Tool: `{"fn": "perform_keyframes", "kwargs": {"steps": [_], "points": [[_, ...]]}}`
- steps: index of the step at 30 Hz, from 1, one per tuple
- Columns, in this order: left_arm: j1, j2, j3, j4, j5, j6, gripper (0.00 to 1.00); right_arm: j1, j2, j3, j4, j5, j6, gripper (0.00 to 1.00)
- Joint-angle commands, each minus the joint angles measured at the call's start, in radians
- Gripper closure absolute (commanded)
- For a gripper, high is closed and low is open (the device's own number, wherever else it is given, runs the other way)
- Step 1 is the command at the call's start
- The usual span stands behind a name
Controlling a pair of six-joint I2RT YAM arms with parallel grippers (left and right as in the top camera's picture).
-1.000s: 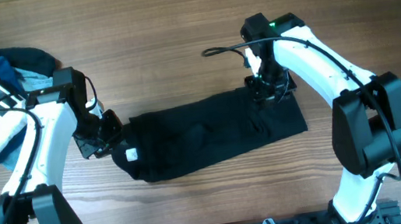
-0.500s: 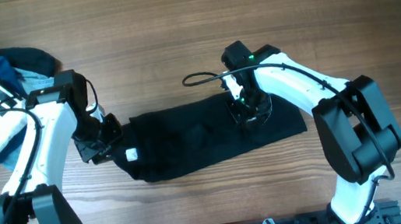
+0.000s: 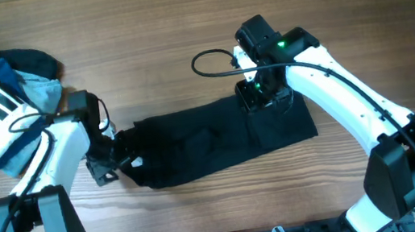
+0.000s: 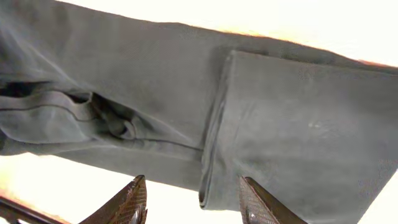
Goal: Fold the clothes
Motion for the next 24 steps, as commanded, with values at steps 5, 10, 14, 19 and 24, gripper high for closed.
{"fn": "perform_keyframes", "kwargs": {"steps": [5, 10, 14, 19, 24], "points": [[0.007, -0.007, -0.164, 0.311, 0.361, 0.038, 0.12, -0.013, -0.009, 0.018, -0.006, 0.026, 0.0, 0.51], [0.008, -0.007, -0.168, 0.311, 0.386, 0.065, 0.14, -0.013, -0.009, 0.018, -0.011, 0.048, 0.0, 0.5], [0.009, -0.007, -0.168, 0.23, 0.291, 0.064, 0.21, -0.013, -0.009, 0.018, -0.013, 0.048, 0.005, 0.49], [0.064, -0.009, -0.168, 0.222, 0.217, 0.064, 0.28, -0.013, -0.009, 0.018, -0.023, 0.048, 0.026, 0.46], [0.186, -0.015, -0.168, 0.223, 0.347, 0.147, 0.25, -0.013, -0.009, 0.018, -0.028, 0.048, 0.052, 0.43]]}}
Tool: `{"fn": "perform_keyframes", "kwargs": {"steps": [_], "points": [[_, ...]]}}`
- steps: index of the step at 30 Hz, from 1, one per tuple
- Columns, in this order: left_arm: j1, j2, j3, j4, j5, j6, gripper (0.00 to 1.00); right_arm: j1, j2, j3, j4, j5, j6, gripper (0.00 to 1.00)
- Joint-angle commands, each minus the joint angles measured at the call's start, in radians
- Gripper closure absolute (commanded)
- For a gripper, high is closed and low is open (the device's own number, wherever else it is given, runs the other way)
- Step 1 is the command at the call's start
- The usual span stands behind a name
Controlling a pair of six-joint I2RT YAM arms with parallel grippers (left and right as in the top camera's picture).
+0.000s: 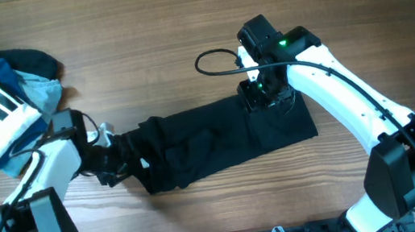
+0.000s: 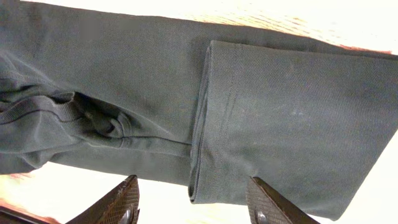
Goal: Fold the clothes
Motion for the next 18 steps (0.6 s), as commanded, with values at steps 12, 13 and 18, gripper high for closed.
{"fn": "perform_keyframes", "kwargs": {"steps": [12, 13, 18], "points": [[-0.013, 0.01, -0.049, 0.045, 0.162, 0.206, 0.18, -0.004, -0.009, 0.018, -0.011, 0.014, 0.033, 0.43], [-0.03, 0.01, -0.049, 0.056, 0.162, 0.207, 0.18, -0.004, -0.009, 0.018, -0.01, 0.014, 0.034, 0.42], [-0.04, 0.01, -0.049, 0.077, 0.162, 0.175, 0.18, -0.004, -0.009, 0.018, -0.011, 0.014, 0.03, 0.43]]}}
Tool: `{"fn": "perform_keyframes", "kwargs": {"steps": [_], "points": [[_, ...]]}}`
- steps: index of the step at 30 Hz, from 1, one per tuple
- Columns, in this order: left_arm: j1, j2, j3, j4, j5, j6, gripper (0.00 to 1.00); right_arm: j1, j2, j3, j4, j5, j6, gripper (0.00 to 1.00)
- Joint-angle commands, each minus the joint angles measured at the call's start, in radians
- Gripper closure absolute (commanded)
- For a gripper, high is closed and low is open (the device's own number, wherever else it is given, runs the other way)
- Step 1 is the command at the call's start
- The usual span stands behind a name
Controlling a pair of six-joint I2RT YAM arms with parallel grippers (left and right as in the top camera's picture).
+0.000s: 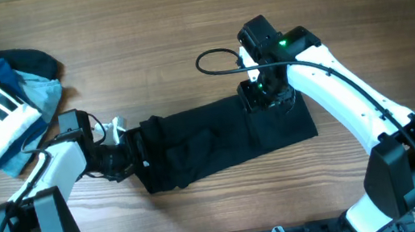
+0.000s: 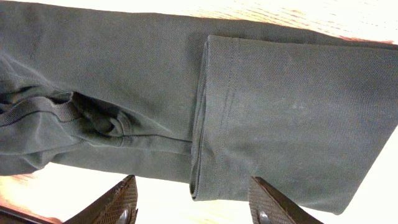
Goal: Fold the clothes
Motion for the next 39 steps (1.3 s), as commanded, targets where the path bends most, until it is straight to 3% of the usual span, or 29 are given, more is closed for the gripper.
{"fn": "perform_keyframes", "kwargs": {"steps": [1, 2, 4, 7, 10, 12, 17, 19, 22, 26, 28, 30, 33, 35, 39], "points": [[-0.016, 0.01, -0.014, 0.007, 0.003, -0.016, 0.19, -0.004, -0.009, 0.018, -0.002, 0.014, 0.007, 0.43], [-0.029, 0.01, -0.014, 0.007, -0.018, -0.022, 0.2, -0.004, -0.009, 0.018, -0.002, 0.013, 0.007, 0.43], [-0.069, 0.01, -0.014, 0.004, -0.084, -0.06, 0.4, -0.004, -0.009, 0.018, -0.012, 0.014, 0.008, 0.42], [-0.11, 0.01, -0.014, 0.017, -0.134, -0.083, 0.55, -0.004, -0.009, 0.018, -0.044, 0.089, 0.082, 0.43], [-0.132, 0.01, -0.014, 0.018, -0.202, -0.136, 0.53, -0.005, -0.009, 0.018, -0.046, 0.098, 0.079, 0.43], [-0.133, 0.01, -0.014, 0.018, -0.201, -0.19, 0.39, -0.004, -0.009, 0.018, -0.048, 0.132, 0.078, 0.43], [-0.167, 0.01, -0.014, 0.022, -0.195, -0.237, 0.42, -0.004, -0.009, 0.018, -0.057, 0.141, 0.071, 0.43], [-0.19, 0.01, -0.014, 0.034, -0.198, -0.262, 0.52, -0.004, -0.009, 0.018, -0.06, 0.141, 0.071, 0.43], [-0.202, 0.01, -0.014, 0.043, -0.241, -0.301, 0.95, -0.004, -0.009, 0.018, -0.07, 0.148, 0.072, 0.43], [-0.13, -0.004, 0.037, -0.078, -0.373, -0.298, 0.96, -0.041, -0.009, 0.018, -0.087, 0.226, 0.079, 0.4], [-0.059, -0.035, 0.129, -0.185, -0.487, -0.276, 0.96, -0.107, -0.009, 0.018, -0.084, 0.225, 0.073, 0.39], [0.011, -0.066, 0.272, -0.292, -0.621, -0.276, 0.96, -0.191, -0.009, 0.018, -0.079, 0.215, -0.023, 0.36], [0.036, -0.069, 0.462, -0.426, -0.661, -0.288, 0.96, -0.257, -0.008, 0.018, -0.079, 0.203, -0.054, 0.36], [-0.005, -0.069, 0.546, -0.497, -0.598, -0.289, 0.96, -0.265, -0.008, 0.018, -0.077, 0.193, -0.06, 0.36], [-0.231, -0.066, 0.591, -0.558, -0.583, -0.364, 0.95, -0.265, -0.008, 0.018, -0.076, 0.188, -0.064, 0.36]]}}
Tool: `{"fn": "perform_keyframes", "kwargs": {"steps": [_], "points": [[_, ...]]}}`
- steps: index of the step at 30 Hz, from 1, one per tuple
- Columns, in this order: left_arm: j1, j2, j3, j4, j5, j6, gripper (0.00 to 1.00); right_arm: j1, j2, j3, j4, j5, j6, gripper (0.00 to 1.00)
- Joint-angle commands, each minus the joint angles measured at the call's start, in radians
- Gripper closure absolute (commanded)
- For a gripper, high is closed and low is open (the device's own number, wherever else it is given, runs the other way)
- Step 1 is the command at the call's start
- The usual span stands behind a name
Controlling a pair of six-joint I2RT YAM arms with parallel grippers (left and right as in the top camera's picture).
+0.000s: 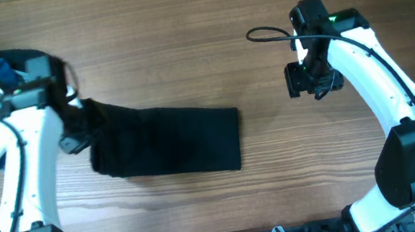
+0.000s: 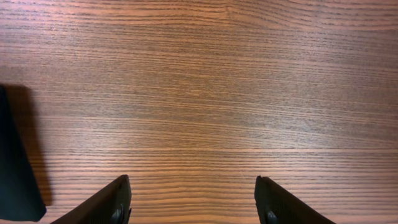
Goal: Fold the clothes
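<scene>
A black garment [image 1: 170, 141] lies folded into a long strip at the table's left centre. Its left end is bunched and raised at my left gripper [image 1: 74, 140], which looks shut on it. My right gripper [image 1: 311, 89] hovers over bare wood at the upper right, well away from the cloth. In the right wrist view that gripper [image 2: 191, 179] is open with nothing between its fingers [image 2: 118, 199]. Only a dark corner of the garment [image 2: 15, 168] shows at that view's left edge.
A pile of other clothes, white with black stripes over blue and dark pieces, sits at the far left behind the left arm. A black cable [image 1: 269, 32] loops from the right arm's wrist. The table's front edge carries a rail.
The garment now lies far to the left, its right end folded in so the strip is shorter. My left gripper sits higher and left. My right gripper has moved off the cloth to bare wood.
First my left gripper held the garment's left end while my right gripper stood open over the folded right part. Over the following moments the left end was bunched inward, the right unchanged. Now the shorter strip lies to the left, clear of the right gripper.
</scene>
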Motion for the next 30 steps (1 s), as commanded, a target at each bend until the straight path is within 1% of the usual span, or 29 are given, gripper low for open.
{"fn": "perform_keyframes", "kwargs": {"steps": [1, 3, 5, 7, 9, 15, 21, 23, 24, 25, 26, 27, 28, 29, 30], "points": [[-0.223, -0.004, 0.021, 0.004, 0.014, -0.077, 0.94, 0.001, -0.008, 0.018, 0.001, -0.008, -0.014, 0.36], [-0.336, 0.018, 0.021, 0.019, -0.019, -0.119, 0.93, 0.001, -0.008, 0.018, 0.001, -0.013, -0.014, 0.36], [-0.449, 0.06, 0.021, 0.051, -0.018, -0.18, 0.92, 0.001, -0.008, 0.018, 0.0, -0.042, -0.029, 0.36], [-0.536, 0.096, 0.021, 0.087, -0.018, -0.188, 0.91, 0.001, -0.008, 0.018, -0.001, -0.042, -0.029, 0.36], [-0.589, 0.127, 0.021, 0.119, -0.019, -0.188, 0.9, 0.001, -0.008, 0.018, -0.002, -0.042, -0.029, 0.36], [-0.61, 0.138, 0.021, 0.178, -0.014, -0.211, 0.9, 0.001, -0.008, 0.018, -0.002, -0.042, -0.029, 0.36], [-0.62, 0.138, 0.021, 0.232, 0.095, -0.21, 0.89, 0.001, -0.008, 0.018, -0.001, -0.042, -0.029, 0.36], [-0.636, 0.138, 0.021, 0.231, 0.129, -0.21, 0.83, 0.001, -0.008, 0.018, -0.001, -0.042, -0.027, 0.36], [-0.65, 0.138, 0.021, 0.236, 0.132, -0.21, 0.74, 0.001, -0.008, 0.018, 0.0, -0.042, -0.025, 0.35], [-0.657, 0.138, 0.021, 0.24, 0.132, -0.21, 0.57, 0.001, -0.008, 0.018, 0.002, -0.042, -0.025, 0.36], [-0.671, 0.138, 0.021, 0.243, 0.132, -0.209, 0.47, 0.001, -0.008, 0.018, 0.005, -0.042, -0.025, 0.35], [-0.672, 0.138, 0.021, 0.242, 0.132, -0.192, 0.46, 0.001, -0.008, 0.018, 0.006, -0.043, -0.021, 0.35], [-0.671, 0.138, 0.021, 0.237, 0.131, -0.147, 0.45, 0.001, -0.008, 0.018, 0.013, -0.062, -0.021, 0.35], [-0.659, 0.135, 0.021, 0.219, 0.111, -0.106, 0.46, 0.002, -0.008, 0.018, 0.021, -0.128, -0.031, 0.35], [-0.641, 0.13, 0.021, 0.201, 0.074, -0.1, 0.46, 0.002, -0.008, 0.018, 0.026, -0.217, -0.07, 0.35]]}}
